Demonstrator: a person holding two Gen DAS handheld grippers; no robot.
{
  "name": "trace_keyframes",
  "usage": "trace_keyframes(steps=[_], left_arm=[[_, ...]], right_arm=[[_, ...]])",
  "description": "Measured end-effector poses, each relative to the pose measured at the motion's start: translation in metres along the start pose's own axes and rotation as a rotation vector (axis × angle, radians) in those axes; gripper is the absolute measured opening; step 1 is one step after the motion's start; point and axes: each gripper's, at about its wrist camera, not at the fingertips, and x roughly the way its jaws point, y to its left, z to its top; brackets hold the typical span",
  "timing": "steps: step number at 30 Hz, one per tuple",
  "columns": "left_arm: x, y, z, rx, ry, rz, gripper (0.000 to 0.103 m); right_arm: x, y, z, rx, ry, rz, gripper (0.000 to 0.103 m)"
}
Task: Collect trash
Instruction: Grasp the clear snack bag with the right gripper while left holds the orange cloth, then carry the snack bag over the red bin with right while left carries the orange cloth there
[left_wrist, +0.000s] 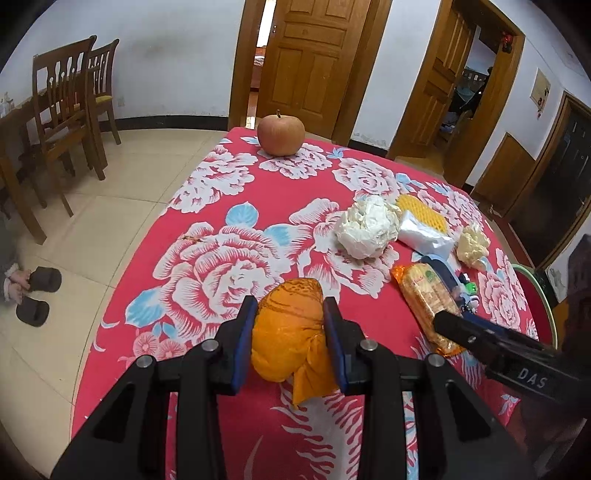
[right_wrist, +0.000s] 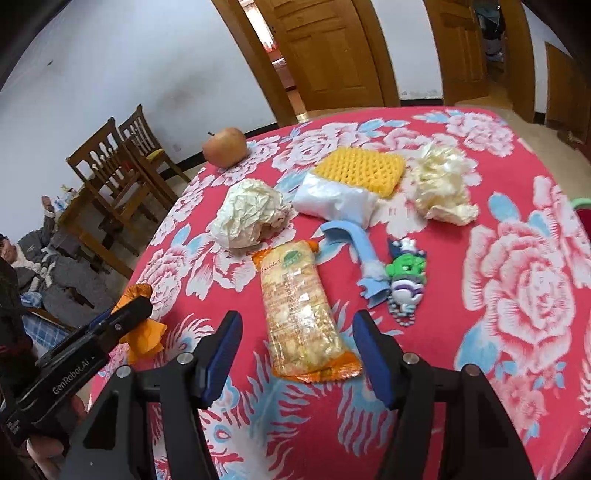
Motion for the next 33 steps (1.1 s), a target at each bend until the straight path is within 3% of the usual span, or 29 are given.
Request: trace_keyframes(steps=[5,7,9,15,24,33], left_arm=[[0.005,-0.003,0.000,0.003,0.014,-0.013,0.036],[0.004,-0.005,-0.001,0.006,0.016,-0.022,0.036],[0.003,-0.007,-0.002,0.015,0.019,-0.042,0.036],[-0.002,-0.008,-0.003,0.003,0.028,-0.075,0.036],[-0.013,-0.024,-0.007,0.029,0.027,-0.102,0.036],[-0.034,-0.054,-0.013,0.087,0.007,-0.153,0.036]], right_arm=[[0.002,0.005,-0.001,-0.026,-0.021,-0.035,0.064],[0.001,0.006,-0.003,-0.035,-0.032,-0.072,0.048],[-0.001,0.004,-0.006,-0.035,-0.032,-0.045,0.038],[-0.016,0.003,-0.015,-0.021,-0.054,-0.012,0.037],[-0.072,-0.002,-0.027,0.023,-0.148,0.020,0.037],[-0.117,-0.021,-0.042,0.082,-0.228,-0.005,0.037]])
